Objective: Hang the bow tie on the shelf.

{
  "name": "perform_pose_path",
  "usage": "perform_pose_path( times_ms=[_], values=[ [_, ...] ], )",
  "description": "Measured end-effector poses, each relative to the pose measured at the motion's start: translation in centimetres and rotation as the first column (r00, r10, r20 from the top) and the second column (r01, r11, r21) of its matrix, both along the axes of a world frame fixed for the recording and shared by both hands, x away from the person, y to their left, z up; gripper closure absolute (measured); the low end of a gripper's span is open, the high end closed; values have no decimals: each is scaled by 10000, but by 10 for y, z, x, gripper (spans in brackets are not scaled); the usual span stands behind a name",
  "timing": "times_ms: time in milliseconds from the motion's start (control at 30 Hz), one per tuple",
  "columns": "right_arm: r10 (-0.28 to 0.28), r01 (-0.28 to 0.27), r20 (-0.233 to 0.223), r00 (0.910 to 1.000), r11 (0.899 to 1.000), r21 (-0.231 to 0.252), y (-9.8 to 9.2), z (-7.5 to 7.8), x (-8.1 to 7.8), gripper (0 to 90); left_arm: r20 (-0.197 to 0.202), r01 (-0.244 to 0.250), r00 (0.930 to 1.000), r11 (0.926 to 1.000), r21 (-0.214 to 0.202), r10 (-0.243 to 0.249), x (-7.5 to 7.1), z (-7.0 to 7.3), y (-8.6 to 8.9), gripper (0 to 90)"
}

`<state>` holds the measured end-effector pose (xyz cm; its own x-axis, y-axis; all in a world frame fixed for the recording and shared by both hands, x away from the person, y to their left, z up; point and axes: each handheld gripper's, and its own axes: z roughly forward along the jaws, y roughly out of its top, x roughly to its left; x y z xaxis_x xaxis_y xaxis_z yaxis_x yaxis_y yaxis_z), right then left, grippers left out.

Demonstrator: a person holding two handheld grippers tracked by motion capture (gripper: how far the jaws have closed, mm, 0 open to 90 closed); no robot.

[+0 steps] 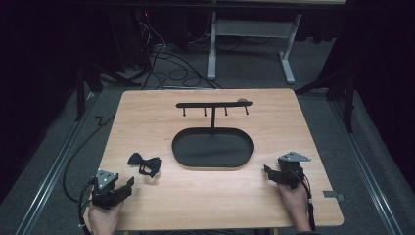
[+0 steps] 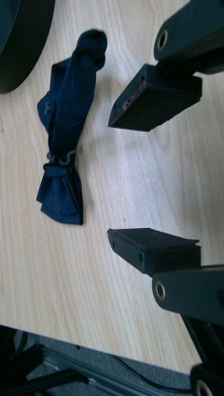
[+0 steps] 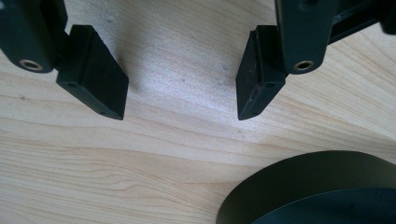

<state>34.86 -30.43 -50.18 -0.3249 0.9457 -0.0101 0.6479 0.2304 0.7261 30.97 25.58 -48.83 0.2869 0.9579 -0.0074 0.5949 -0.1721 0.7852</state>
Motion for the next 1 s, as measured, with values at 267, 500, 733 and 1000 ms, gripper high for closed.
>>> perform_pose_path(
  times_ms=[267, 500, 733, 1000],
  values=[
    [6, -6, 3, 10000, 10000, -15, 0, 0, 0, 359, -86, 94, 9999, 9999, 93, -93, -2, -1, -4, 406],
    [7, -7, 3, 10000, 10000, -13, 0, 0, 0, 360, -120, 347, 9993, 9979, 552, -341, 6, -3, -12, 408],
    [9, -9, 3, 10000, 10000, -18, 0, 0, 0, 359, -274, 703, 9973, 9943, 798, -683, 17, -9, -24, 409],
    [13, -13, 4, 10000, 10000, -15, 0, 0, 0, 359, -32, 949, 9955, 9904, 1001, -950, 29, -7, -37, 452]
  ],
)
